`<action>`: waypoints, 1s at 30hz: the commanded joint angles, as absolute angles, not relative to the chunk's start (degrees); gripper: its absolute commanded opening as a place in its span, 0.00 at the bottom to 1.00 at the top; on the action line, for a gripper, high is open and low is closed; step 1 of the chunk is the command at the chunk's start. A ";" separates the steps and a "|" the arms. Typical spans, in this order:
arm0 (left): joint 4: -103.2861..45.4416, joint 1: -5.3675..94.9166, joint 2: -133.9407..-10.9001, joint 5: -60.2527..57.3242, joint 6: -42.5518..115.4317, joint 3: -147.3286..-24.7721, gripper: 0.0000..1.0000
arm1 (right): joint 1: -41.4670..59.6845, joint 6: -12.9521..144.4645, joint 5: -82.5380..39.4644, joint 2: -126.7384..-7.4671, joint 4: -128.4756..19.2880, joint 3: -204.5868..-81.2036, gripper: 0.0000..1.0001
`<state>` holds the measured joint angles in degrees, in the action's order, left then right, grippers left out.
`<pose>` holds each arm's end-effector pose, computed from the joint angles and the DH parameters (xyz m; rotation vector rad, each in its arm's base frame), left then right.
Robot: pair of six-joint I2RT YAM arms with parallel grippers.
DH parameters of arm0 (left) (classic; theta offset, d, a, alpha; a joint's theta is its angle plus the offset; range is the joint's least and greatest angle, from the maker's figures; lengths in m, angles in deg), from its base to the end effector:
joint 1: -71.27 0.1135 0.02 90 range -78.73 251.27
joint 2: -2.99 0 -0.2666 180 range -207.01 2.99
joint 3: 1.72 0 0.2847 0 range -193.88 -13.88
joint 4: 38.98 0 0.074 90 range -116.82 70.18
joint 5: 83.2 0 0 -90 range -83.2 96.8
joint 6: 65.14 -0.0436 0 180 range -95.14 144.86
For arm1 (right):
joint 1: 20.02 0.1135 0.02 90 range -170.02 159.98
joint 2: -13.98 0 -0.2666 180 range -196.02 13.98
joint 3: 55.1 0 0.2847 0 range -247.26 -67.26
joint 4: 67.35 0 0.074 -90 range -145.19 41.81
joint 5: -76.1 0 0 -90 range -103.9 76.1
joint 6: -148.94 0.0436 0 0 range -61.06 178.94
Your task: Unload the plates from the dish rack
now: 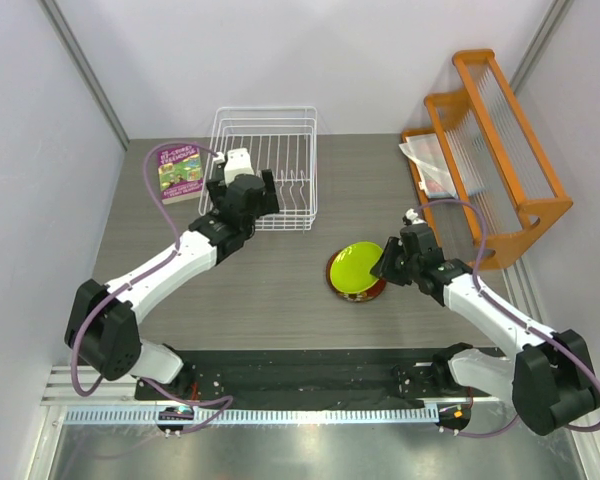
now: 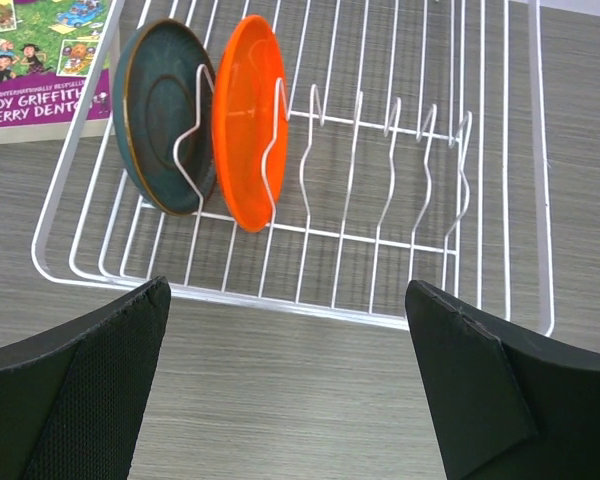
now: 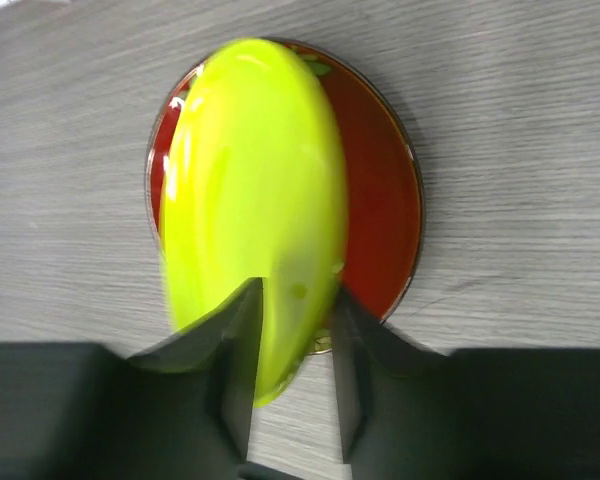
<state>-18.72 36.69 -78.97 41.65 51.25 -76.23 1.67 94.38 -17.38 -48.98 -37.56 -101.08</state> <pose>0.3124 -0.1851 0.2895 -0.2271 1.9498 -0.0696 0.2328 0.0954 0.1822 0.2645 2.4405 0.5305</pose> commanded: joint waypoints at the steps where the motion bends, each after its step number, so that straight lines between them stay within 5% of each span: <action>1: -18.65 38.66 -79.54 41.78 51.67 -77.43 0.99 | 1.78 94.36 -17.59 -49.74 -38.05 -100.66 0.46; 11: -18.12 42.09 -80.16 39.06 52.37 -77.78 0.99 | 1.87 89.88 -11.64 -51.76 -29.62 -105.22 0.64; 25: -21.27 44.90 -88.40 36.33 51.41 -82.52 0.99 | 2.04 86.63 -1.33 -49.22 -24.25 -110.32 0.67; 30: -26.28 46.49 -94.30 37.47 49.91 -85.59 0.86 | 2.04 85.93 -1.50 -49.39 -25.30 -111.38 0.67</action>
